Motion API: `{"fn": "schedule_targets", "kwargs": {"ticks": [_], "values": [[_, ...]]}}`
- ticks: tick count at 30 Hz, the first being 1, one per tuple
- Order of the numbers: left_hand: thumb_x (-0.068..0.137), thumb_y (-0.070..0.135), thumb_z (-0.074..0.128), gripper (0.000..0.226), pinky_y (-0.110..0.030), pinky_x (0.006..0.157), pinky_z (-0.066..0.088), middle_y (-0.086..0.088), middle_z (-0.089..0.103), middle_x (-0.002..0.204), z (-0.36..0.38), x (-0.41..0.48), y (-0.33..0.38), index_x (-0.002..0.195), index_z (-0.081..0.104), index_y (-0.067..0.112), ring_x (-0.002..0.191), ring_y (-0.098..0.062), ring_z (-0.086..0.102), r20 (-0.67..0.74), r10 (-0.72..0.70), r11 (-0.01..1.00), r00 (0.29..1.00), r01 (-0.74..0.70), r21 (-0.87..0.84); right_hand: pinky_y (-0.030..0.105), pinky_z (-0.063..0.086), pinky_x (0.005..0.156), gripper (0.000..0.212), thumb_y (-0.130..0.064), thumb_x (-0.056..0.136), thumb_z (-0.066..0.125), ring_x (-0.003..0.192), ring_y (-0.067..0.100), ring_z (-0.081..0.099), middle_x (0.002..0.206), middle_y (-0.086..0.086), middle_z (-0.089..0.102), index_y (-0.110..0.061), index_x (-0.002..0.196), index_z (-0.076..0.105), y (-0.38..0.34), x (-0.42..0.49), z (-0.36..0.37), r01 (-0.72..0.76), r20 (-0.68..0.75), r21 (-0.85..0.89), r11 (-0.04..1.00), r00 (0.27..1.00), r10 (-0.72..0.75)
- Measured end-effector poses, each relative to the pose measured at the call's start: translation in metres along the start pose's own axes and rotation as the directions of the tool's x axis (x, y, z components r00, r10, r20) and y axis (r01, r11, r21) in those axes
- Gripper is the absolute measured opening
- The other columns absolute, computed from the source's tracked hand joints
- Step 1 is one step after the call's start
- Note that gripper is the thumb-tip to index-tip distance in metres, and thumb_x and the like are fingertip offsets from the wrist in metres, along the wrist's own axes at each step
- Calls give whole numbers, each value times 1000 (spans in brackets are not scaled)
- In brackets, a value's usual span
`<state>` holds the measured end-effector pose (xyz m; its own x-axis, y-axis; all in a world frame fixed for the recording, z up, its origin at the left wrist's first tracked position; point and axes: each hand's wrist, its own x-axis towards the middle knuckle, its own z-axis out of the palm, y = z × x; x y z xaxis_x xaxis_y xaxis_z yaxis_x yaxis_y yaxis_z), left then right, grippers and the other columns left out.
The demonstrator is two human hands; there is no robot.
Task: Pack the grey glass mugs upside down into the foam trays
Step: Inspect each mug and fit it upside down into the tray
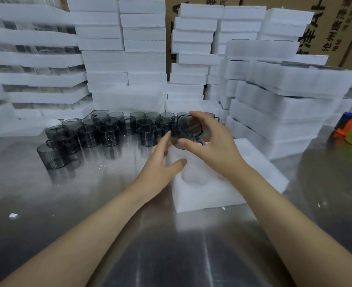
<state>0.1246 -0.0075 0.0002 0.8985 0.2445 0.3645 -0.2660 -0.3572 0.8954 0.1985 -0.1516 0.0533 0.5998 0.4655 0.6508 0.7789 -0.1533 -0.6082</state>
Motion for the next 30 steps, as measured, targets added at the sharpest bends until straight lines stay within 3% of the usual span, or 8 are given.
{"fn": "schedule_targets", "kwargs": {"ticks": [4, 6, 11, 14, 17, 19, 22, 30], "values": [[86, 23, 69, 87, -13, 103, 30, 20, 39, 142, -3, 5, -8, 153, 13, 26, 132, 2, 36, 14, -118, 991, 993, 118, -63, 0, 38, 75, 49, -28, 80, 74, 93, -16, 54, 102, -31, 59, -23, 126, 60, 4, 3, -5, -69, 17, -33, 997, 997, 69], [87, 25, 69, 85, -14, 99, 31, 30, 43, 129, -4, 7, -11, 153, 14, 26, 133, -3, 36, 37, -154, 985, 987, 157, -70, -5, 33, 75, 48, -31, 80, 73, 91, -18, 51, 105, -28, 59, -22, 126, 62, 4, 1, -3, -76, 59, -107, 991, 995, 83], [86, 37, 69, 77, -7, 84, 32, 22, 41, 134, -5, 8, -14, 149, 25, 34, 123, 0, 39, 36, -159, 986, 987, 161, -37, -12, 21, 79, 60, -39, 85, 67, 119, -1, 46, 137, -7, 56, -20, 139, 50, 6, -1, -2, -49, 237, -288, 956, 964, 121], [90, 38, 63, 65, -13, 94, 33, 22, 40, 136, -6, 8, -15, 146, 31, 36, 120, 7, 39, 43, -139, 989, 989, 141, -49, 8, 22, 104, 65, -37, 93, 58, 139, 13, 32, 154, -2, 35, -20, 150, 32, 4, -2, 0, -7, 337, -363, 932, 931, 139], [99, 29, 44, 41, -20, 105, 33, 15, 44, 139, -10, 13, -13, 139, 44, 32, 119, 5, 42, -144, -152, 986, 978, 139, -94, 35, 11, 120, 66, -35, 100, 46, 148, 16, 9, 162, -7, 7, -26, 154, 9, 0, -6, 2, 39, 435, -434, 900, 884, 172], [98, 24, 40, 38, -11, 97, 36, 10, 43, 136, -19, 18, -14, 135, 49, 26, 114, 4, 43, -296, -163, 986, 941, 168, -9, 41, 10, 120, 63, -37, 101, 40, 148, 13, 6, 161, -11, 7, -29, 154, 7, -2, -6, -1, 35, 452, -475, 879, 867, 210], [95, 20, 47, 41, -32, 110, 32, 1, 39, 139, -31, 25, -22, 137, 48, 16, 126, -11, 40, -381, -143, 953, 913, 232, 198, 42, 14, 120, 61, -38, 101, 38, 147, 11, 12, 160, -15, 9, -28, 154, 9, -3, -4, -4, 33, 475, -517, 855, 842, 255], [90, 17, 51, 62, -41, 107, 20, -1, 16, 156, -25, 48, -38, 147, 28, 11, 139, -22, 14, -342, -42, 665, 939, 282, 692, 46, 13, 119, 53, -42, 103, 28, 148, 11, 6, 160, -17, 3, -38, 152, 10, -6, 6, -5, -30, 549, -563, 826, 734, 400]]}}
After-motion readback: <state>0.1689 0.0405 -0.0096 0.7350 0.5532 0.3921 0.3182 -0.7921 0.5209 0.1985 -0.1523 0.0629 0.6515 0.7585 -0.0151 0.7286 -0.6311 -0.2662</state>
